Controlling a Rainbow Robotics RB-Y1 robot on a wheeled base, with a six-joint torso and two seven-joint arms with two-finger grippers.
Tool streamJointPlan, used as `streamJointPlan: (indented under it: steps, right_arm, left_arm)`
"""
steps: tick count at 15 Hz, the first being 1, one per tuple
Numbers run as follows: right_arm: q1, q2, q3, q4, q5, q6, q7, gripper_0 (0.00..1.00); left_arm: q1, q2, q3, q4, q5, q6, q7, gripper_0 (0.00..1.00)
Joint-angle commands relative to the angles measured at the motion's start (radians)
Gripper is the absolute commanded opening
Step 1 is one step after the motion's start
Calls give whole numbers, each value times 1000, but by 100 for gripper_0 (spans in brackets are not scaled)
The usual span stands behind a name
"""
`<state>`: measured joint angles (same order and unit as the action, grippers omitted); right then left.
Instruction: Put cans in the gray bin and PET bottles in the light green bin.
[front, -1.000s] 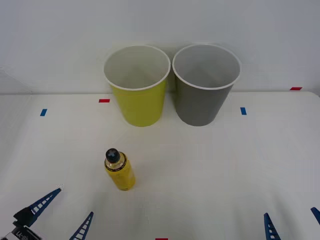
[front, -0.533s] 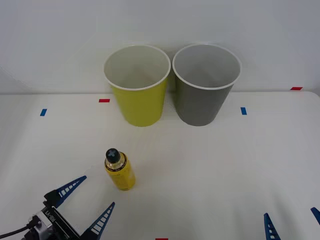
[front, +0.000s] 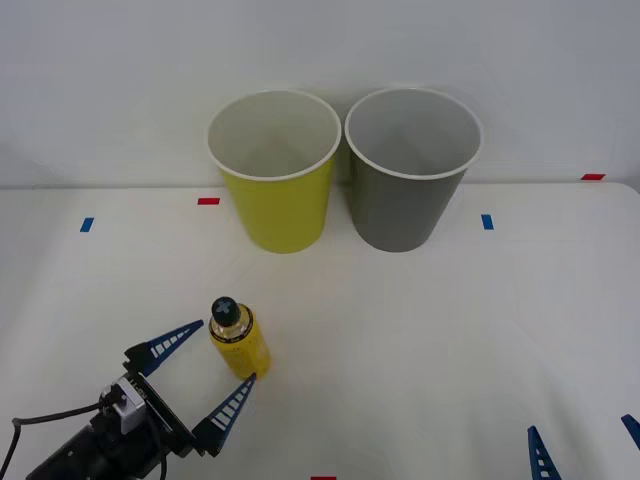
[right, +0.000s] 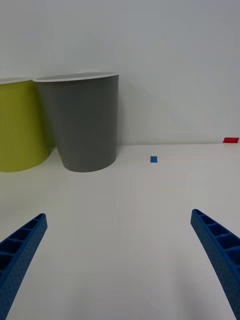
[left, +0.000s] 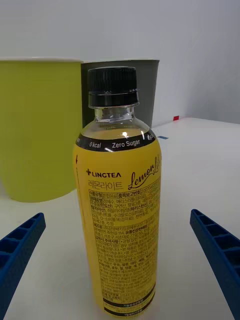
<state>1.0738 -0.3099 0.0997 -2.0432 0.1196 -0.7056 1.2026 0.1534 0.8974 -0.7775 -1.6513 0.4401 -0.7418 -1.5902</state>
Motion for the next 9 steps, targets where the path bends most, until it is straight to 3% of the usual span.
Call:
streamJointPlan:
  steps: [1,9]
  right_arm:
    - [0,0,0,0,0,0,0,100]
    - [0,0,0,0,0,0,0,100]
  left_arm:
    - [-29,-17,-3,-1,-1,27,1,100]
    - [-98,-64,-5,1,9,108,9,100]
